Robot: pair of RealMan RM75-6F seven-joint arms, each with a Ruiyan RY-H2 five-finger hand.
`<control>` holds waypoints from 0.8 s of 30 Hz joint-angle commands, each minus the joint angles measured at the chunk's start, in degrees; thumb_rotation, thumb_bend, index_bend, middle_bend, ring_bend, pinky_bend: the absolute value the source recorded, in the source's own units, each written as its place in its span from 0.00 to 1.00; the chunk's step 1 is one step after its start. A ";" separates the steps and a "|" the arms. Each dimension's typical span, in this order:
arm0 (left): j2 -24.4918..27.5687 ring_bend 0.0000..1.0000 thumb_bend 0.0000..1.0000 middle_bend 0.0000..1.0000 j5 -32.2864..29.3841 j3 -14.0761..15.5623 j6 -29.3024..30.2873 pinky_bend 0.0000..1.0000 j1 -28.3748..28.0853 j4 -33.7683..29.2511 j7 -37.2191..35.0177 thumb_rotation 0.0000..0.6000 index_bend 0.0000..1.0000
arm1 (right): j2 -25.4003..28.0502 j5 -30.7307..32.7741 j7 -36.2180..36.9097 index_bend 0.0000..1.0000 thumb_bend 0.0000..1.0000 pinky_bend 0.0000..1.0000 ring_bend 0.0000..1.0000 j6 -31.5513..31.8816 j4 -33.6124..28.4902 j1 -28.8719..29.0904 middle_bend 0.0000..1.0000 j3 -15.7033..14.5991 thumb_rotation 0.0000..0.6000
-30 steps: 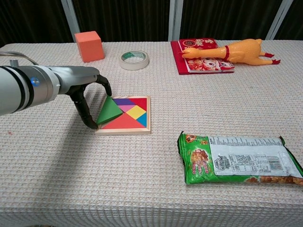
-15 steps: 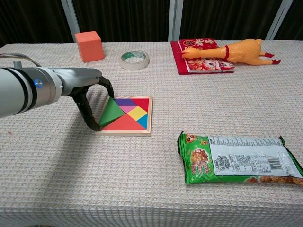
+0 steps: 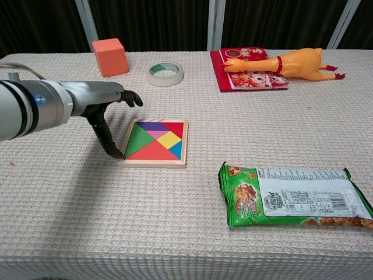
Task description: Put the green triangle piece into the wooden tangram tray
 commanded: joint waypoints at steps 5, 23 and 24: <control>4.37 0.00 0.06 0.08 4.20 0.25 2.19 0.00 2.27 -3.81 -2.60 1.00 0.09 | 0.27 -0.45 -0.34 0.00 0.32 0.00 0.00 0.54 -0.67 -0.08 0.00 -0.03 1.00; 21.39 0.00 0.06 0.05 52.60 20.23 18.37 0.00 31.38 13.05 -37.11 1.00 0.08 | -0.37 -2.84 -5.07 0.00 0.34 0.00 0.00 3.92 -4.17 -1.02 0.00 -0.88 1.00; 21.82 0.00 0.06 0.05 53.19 20.46 18.88 0.00 32.75 13.74 -39.32 1.00 0.08 | -0.58 -2.68 -5.32 0.00 0.33 0.00 0.00 3.65 -4.14 -0.98 0.00 -0.94 1.00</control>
